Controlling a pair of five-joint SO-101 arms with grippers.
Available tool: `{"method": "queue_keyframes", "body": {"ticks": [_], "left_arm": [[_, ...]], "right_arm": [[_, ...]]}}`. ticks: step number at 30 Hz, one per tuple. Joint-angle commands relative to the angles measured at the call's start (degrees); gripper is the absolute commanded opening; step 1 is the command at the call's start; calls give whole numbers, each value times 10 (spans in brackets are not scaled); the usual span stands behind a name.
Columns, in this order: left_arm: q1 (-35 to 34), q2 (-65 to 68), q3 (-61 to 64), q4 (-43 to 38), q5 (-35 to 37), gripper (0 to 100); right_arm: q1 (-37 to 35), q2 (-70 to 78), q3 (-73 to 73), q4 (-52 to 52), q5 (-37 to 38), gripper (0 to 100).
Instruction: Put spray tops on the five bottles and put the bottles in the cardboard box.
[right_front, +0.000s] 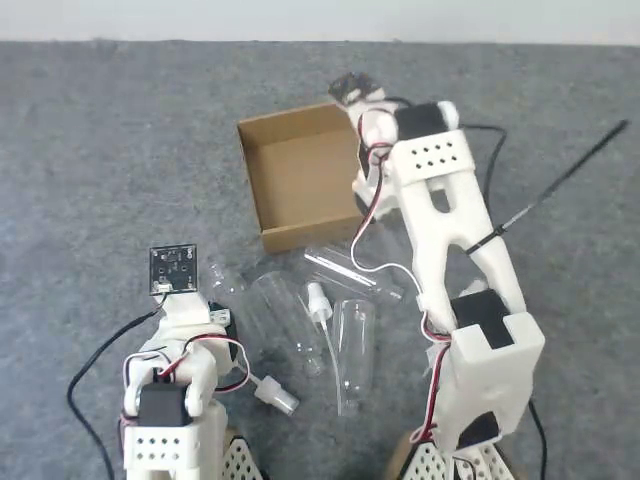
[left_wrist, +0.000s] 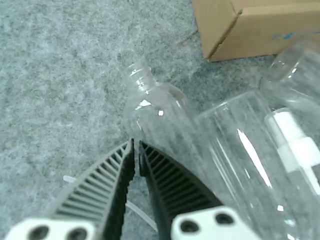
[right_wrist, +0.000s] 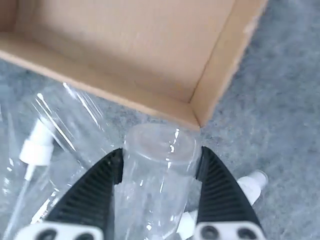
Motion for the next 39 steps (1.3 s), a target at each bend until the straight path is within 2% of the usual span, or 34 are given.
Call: {"method": "queue_keyframes", "body": {"ticks": [1, 10, 18, 22, 33, 39], "left_arm": [[1, -7, -7, 1, 3, 12], [1, -7, -7, 1, 3, 12], [1, -7, -7, 1, 3, 12], [1, -7, -7, 1, 3, 12], [1, -7, -7, 1, 3, 12], [1, -7, -7, 1, 3, 12]], "right_arm": [[-5, -22, -89, 36, -52, 52], [-2, -21, -153, 48, -244, 52], [69, -22, -204, 49, -364, 52], [121, -22, -204, 66, -385, 56], [228, -20, -185, 87, -385, 52], [284, -21, -123, 87, -386, 51]]}}
